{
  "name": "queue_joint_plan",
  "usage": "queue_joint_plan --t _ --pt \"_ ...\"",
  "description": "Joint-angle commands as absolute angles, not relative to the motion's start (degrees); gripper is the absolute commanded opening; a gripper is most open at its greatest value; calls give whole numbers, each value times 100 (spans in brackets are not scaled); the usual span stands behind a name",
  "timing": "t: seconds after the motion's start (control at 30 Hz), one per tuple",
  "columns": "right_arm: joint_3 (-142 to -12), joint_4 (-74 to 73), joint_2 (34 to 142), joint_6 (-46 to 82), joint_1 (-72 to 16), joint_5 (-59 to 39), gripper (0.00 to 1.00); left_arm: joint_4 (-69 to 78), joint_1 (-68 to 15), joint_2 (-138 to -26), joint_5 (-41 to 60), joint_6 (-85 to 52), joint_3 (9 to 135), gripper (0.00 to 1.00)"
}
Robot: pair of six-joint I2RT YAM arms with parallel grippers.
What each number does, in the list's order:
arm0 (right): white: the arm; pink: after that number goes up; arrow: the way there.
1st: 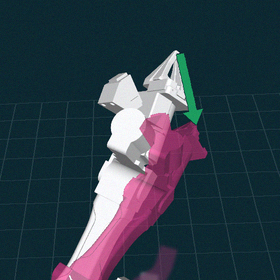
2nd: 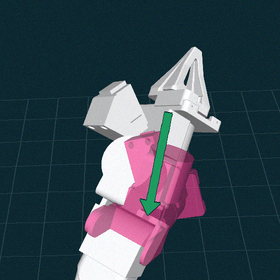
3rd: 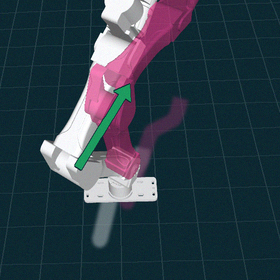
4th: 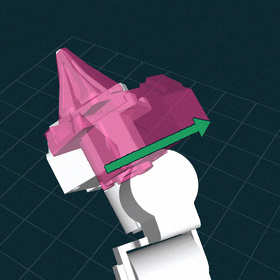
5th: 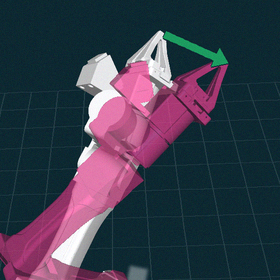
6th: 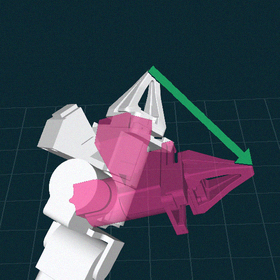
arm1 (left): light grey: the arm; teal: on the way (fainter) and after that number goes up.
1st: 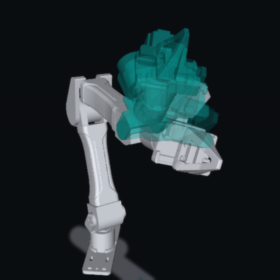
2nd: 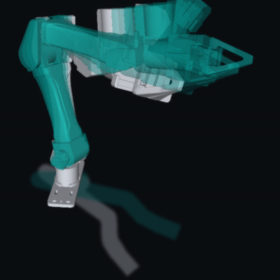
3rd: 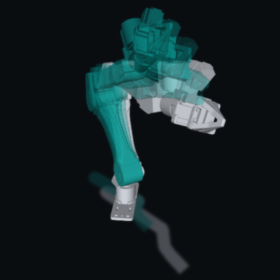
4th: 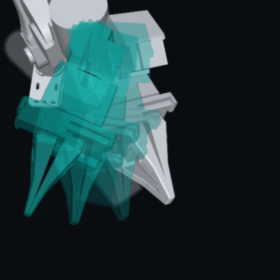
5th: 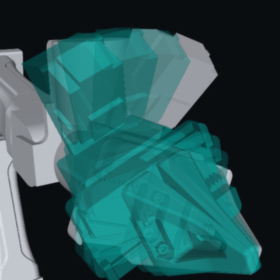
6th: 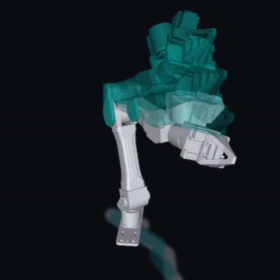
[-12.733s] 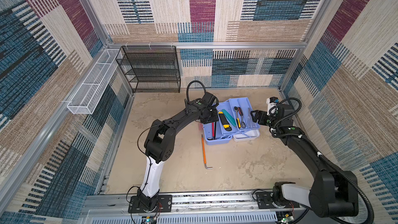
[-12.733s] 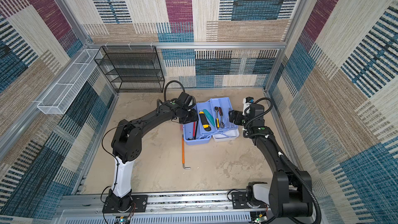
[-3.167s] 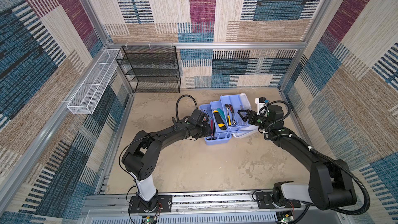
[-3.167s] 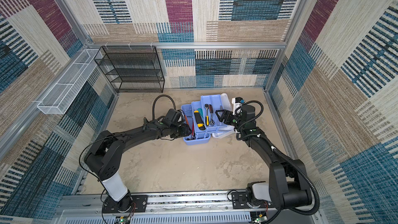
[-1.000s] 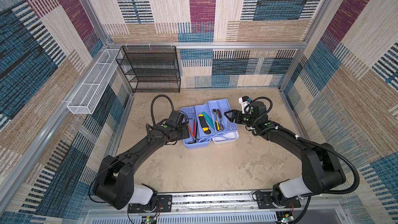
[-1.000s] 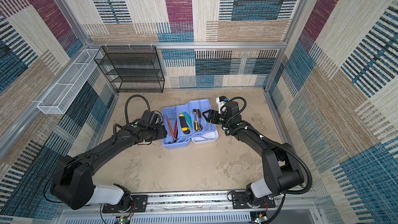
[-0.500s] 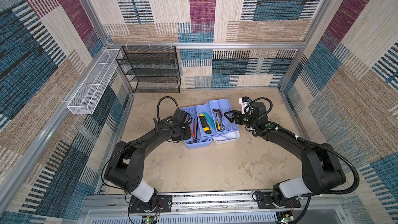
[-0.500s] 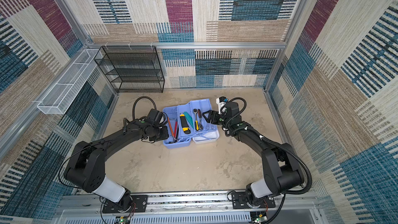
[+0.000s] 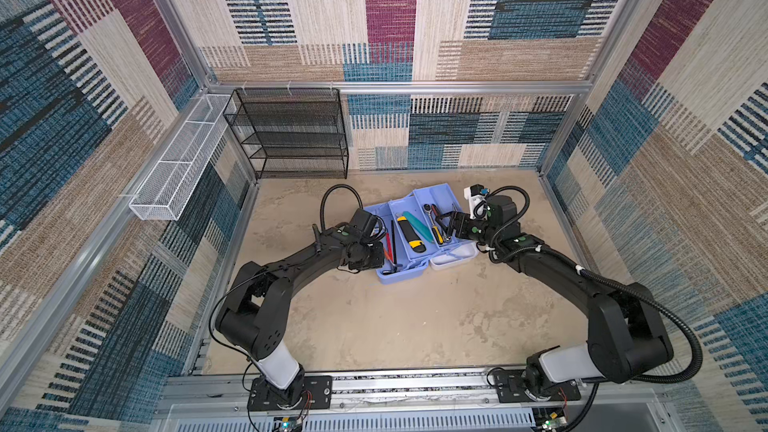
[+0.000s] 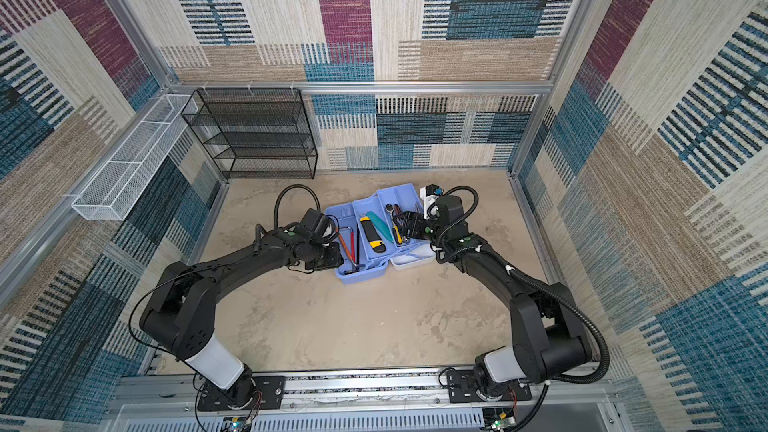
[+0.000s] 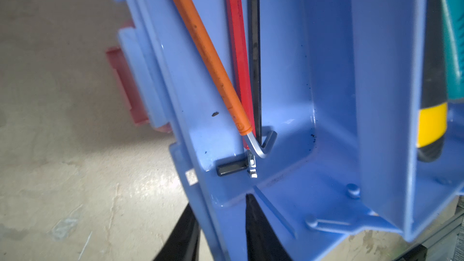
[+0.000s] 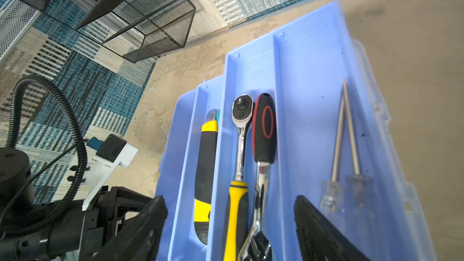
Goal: Pack the tool kit
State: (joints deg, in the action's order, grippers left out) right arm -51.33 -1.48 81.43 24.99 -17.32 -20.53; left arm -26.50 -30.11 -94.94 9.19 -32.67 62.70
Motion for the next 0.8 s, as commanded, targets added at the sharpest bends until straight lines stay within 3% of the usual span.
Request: queue_joint_plan --t 0.0,0.4,0.77 --pt "-5305 94 8083 2117 -1685 -1597 86 -2426 -3014 -9379 914 -3256 6232 33" --pt "-5467 164 8521 1792 -1187 -1889 88 -2356 -3019 -9420 1002 -3297 6216 33" --pt "-5454 43 8687 1945 -1187 -2375 83 -2320 -3032 -9420 1011 -3315 6223 33"
